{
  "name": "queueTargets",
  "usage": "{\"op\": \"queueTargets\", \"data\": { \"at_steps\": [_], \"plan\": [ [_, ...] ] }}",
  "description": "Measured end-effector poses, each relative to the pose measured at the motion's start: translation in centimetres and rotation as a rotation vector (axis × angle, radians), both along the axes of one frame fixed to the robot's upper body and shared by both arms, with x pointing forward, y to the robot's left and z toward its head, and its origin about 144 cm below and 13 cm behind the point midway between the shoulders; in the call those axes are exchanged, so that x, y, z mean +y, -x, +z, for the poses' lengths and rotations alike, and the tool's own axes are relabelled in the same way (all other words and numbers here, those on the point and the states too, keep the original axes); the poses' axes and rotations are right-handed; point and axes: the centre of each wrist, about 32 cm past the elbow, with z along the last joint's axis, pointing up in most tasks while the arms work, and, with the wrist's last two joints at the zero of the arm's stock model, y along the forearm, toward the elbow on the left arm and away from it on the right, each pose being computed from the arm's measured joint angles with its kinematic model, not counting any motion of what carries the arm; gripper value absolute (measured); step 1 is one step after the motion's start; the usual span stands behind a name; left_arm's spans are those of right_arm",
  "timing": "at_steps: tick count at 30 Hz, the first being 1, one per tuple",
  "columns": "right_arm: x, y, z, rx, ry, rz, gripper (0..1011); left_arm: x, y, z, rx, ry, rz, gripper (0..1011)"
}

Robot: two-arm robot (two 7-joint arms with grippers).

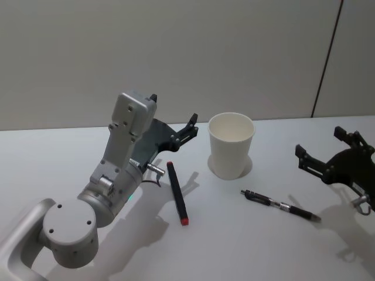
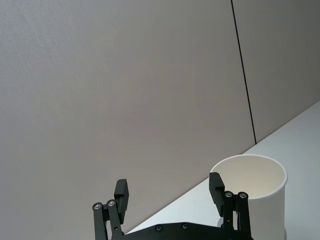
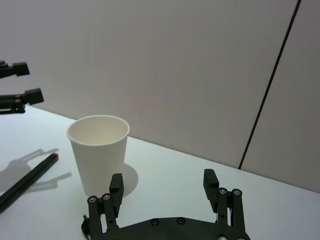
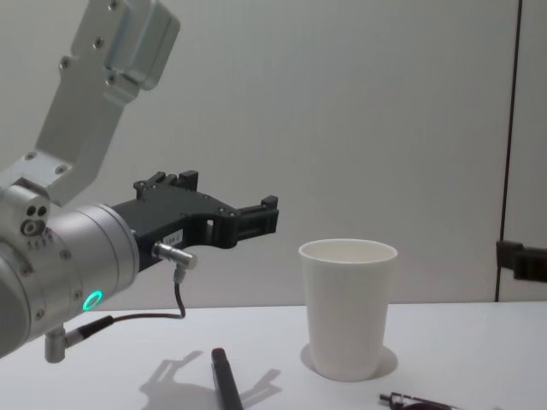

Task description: Place the pen into the pen holder.

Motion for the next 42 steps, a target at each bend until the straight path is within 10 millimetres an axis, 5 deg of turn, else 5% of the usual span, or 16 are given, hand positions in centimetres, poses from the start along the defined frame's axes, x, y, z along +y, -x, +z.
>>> {"op": "queueTargets", "data": {
  "at_steps": [20,42],
  "plan": [
    [-1.0,0.2,0.7,0.145,0.170,0.130,1001,0.0,0.0,0.0,0.000,0.000,0.000,1001],
    [-0.5,-1.2,-1.5,0.252,0.179,0.177,1001,0.0,0.0,0.0,0.000,0.000,0.000,1001]
  ]
}}
